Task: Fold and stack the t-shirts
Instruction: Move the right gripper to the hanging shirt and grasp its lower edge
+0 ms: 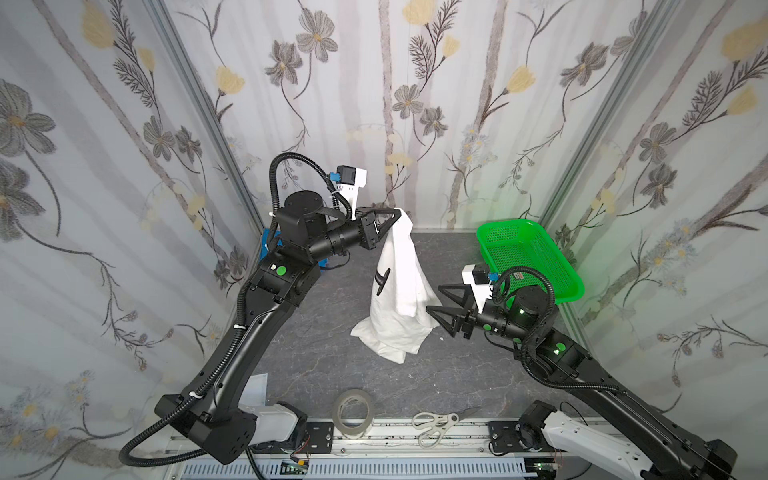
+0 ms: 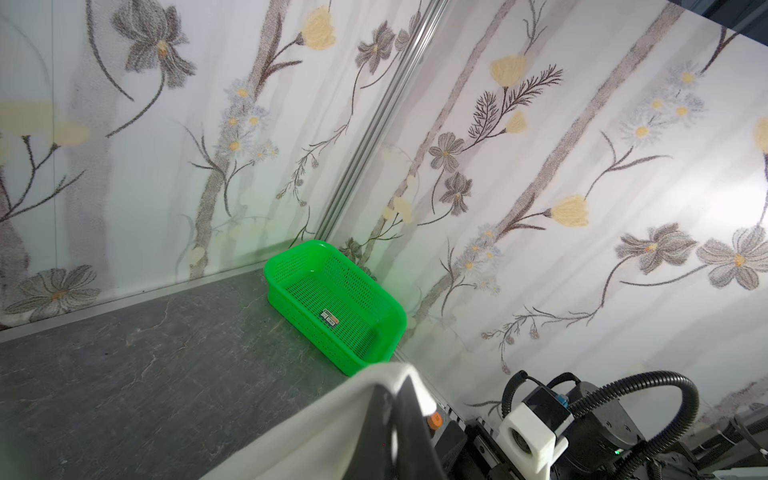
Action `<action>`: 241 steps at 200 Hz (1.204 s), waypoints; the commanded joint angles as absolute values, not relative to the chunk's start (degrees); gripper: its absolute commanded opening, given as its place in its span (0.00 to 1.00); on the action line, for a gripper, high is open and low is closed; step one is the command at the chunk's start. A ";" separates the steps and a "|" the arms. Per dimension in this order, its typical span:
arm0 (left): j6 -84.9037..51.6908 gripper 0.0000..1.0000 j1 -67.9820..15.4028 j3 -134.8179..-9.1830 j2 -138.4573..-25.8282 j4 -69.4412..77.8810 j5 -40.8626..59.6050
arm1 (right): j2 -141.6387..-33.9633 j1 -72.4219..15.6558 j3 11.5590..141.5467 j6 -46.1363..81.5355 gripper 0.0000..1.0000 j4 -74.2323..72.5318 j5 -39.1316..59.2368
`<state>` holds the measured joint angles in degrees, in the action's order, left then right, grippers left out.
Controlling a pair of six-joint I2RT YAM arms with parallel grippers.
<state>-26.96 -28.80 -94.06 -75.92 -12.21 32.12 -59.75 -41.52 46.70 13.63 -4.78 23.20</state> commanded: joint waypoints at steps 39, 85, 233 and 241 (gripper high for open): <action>-26.07 0.00 -29.17 -94.40 -75.87 -8.75 26.64 | -65.91 -43.95 50.61 15.02 0.62 -7.71 22.01; -26.20 0.00 -29.18 -94.72 -75.04 -9.09 26.42 | -71.64 -43.95 52.27 14.94 0.64 -9.26 22.19; -19.82 0.00 -27.13 -90.25 -70.42 -15.20 13.79 | -61.52 -41.75 66.71 12.58 0.00 21.74 1.98; -20.46 0.00 -27.20 -89.56 -70.16 -14.19 14.72 | -61.89 -40.32 69.84 11.51 0.00 24.16 1.41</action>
